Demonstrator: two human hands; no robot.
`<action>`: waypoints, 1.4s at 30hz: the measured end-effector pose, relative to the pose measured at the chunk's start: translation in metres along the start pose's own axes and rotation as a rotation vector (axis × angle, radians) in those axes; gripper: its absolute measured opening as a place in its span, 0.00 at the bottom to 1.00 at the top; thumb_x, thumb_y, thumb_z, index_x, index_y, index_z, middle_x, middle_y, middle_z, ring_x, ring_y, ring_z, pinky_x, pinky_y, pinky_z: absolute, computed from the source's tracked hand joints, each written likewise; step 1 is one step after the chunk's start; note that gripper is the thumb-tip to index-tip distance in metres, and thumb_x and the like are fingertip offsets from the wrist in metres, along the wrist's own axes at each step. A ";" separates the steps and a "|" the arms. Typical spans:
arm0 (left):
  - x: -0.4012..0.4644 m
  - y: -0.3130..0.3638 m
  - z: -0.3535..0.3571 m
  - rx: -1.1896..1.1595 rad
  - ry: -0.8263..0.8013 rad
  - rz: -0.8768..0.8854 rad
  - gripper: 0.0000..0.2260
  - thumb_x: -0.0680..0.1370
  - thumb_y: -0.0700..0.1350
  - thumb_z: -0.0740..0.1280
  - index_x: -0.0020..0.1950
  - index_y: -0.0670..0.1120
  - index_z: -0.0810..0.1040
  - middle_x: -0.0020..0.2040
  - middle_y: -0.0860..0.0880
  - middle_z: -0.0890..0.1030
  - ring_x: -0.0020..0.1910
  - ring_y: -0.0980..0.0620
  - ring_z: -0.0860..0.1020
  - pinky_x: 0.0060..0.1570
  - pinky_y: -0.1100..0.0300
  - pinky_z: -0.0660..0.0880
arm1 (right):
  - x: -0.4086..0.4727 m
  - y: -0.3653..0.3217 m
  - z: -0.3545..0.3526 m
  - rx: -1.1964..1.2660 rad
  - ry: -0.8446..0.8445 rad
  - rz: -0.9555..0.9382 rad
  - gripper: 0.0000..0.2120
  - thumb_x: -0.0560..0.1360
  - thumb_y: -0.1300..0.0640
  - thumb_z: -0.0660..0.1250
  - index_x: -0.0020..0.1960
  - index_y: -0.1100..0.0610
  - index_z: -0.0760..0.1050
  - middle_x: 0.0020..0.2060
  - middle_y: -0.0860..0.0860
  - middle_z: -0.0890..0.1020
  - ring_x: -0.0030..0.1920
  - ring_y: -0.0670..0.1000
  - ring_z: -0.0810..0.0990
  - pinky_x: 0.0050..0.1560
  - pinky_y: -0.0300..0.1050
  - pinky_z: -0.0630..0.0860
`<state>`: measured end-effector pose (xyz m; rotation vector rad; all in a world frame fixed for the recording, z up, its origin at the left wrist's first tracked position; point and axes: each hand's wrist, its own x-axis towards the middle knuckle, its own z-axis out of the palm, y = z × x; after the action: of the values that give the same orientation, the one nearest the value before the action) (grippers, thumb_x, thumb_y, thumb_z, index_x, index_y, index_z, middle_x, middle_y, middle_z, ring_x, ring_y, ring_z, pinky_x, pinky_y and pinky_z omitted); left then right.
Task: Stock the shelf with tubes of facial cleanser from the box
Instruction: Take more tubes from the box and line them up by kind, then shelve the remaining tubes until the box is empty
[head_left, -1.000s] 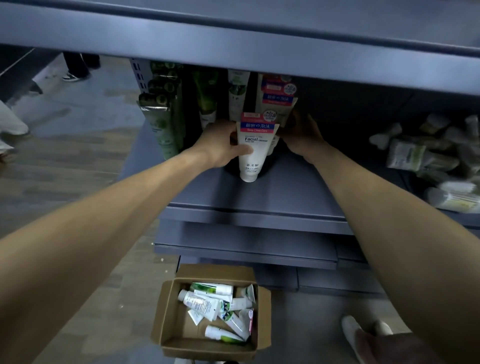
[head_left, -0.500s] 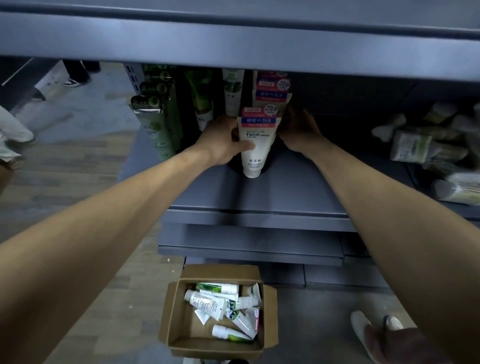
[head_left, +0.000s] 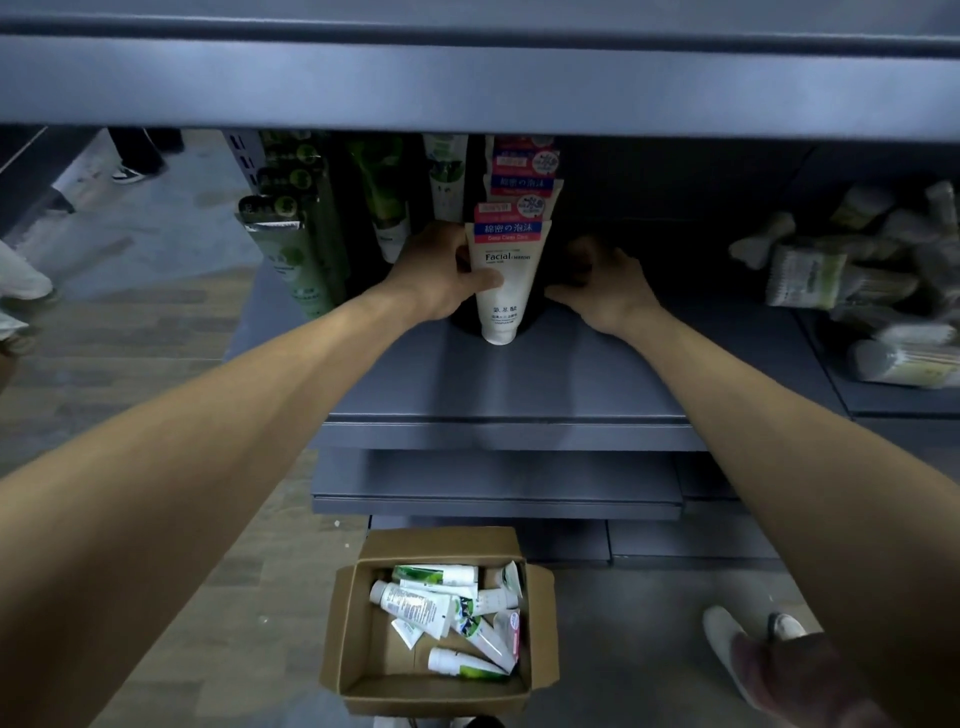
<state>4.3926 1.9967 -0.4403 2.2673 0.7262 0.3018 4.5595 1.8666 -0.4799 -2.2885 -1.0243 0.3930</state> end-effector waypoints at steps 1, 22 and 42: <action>0.003 0.000 0.001 -0.006 -0.003 -0.007 0.14 0.76 0.46 0.72 0.60 0.47 0.78 0.56 0.52 0.81 0.53 0.54 0.78 0.54 0.62 0.72 | -0.001 0.007 -0.001 -0.035 -0.004 0.019 0.28 0.72 0.51 0.73 0.69 0.55 0.69 0.63 0.53 0.77 0.62 0.53 0.76 0.57 0.42 0.73; 0.024 0.006 0.007 -0.052 -0.019 -0.039 0.13 0.74 0.46 0.74 0.57 0.48 0.80 0.56 0.49 0.83 0.55 0.51 0.80 0.60 0.51 0.77 | -0.005 0.038 0.000 -0.191 -0.131 -0.029 0.33 0.70 0.47 0.76 0.70 0.55 0.68 0.66 0.54 0.75 0.66 0.54 0.73 0.64 0.46 0.72; 0.029 -0.001 0.014 -0.096 -0.007 -0.020 0.14 0.74 0.47 0.73 0.59 0.48 0.79 0.57 0.50 0.82 0.57 0.52 0.79 0.61 0.52 0.76 | -0.016 0.040 0.007 -0.137 -0.095 -0.024 0.30 0.70 0.50 0.77 0.69 0.53 0.70 0.64 0.53 0.76 0.61 0.53 0.76 0.62 0.46 0.75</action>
<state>4.4219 2.0062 -0.4506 2.1680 0.7159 0.3127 4.5689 1.8365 -0.5097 -2.3957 -1.1571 0.4375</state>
